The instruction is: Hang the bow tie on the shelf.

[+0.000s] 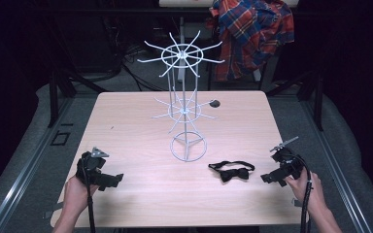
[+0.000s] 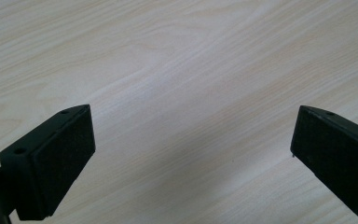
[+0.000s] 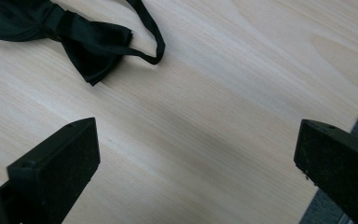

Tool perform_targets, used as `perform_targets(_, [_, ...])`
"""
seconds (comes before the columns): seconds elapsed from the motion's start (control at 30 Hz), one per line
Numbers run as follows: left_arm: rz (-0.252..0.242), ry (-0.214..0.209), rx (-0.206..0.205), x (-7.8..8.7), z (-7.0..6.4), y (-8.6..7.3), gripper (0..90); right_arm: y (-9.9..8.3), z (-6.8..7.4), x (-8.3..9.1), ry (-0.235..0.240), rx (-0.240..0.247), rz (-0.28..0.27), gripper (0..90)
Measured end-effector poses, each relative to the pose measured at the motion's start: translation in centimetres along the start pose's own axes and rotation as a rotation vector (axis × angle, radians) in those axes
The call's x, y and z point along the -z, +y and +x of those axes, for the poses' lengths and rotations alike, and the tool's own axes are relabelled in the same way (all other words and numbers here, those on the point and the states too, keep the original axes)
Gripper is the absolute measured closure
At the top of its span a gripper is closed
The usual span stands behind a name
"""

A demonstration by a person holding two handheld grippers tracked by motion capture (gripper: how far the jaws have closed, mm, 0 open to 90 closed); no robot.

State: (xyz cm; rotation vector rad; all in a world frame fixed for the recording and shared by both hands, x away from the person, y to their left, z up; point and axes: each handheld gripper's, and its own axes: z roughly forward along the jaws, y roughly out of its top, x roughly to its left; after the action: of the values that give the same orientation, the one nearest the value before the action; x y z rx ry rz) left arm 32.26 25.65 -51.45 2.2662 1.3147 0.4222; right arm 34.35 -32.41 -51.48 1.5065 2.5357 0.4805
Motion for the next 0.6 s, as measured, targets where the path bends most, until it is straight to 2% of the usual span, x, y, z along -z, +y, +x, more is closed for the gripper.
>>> perform_targets(0.03, [0.0, -0.001, 0.003, -0.1, 0.0, -0.1, 0.0, 0.1, -0.1, 0.0, -0.006, 0.009, 0.015, 0.0])
perform_targets(0.13, [0.01, 0.001, 0.014, -0.2, 0.2, -0.3, 0.0, 0.5, -0.1, -0.3, 0.018, 0.002, 0.003, 0.0])
perform_targets(0.3, [0.013, -0.007, 0.027, -0.1, 0.4, -0.6, 0.0, 0.9, 0.0, -0.4, 0.009, 0.014, 0.003, 0.0])
perform_targets(0.33, [0.015, -0.012, 0.022, 0.0, 0.4, -0.7, 0.0, 1.1, 0.0, -0.3, 0.002, 0.027, 0.019, 0.1])
perform_targets(0.37, [0.016, -0.002, 0.022, 0.0, 0.3, -0.8, 0.0, 1.1, 0.0, -0.2, 0.004, 0.024, 0.01, 0.1])
perform_targets(0.6, [0.034, -0.012, 0.017, 0.1, 0.4, -1.0, 0.0, 1.8, 0.6, -0.2, 0.02, 0.034, -0.014, 0.1])
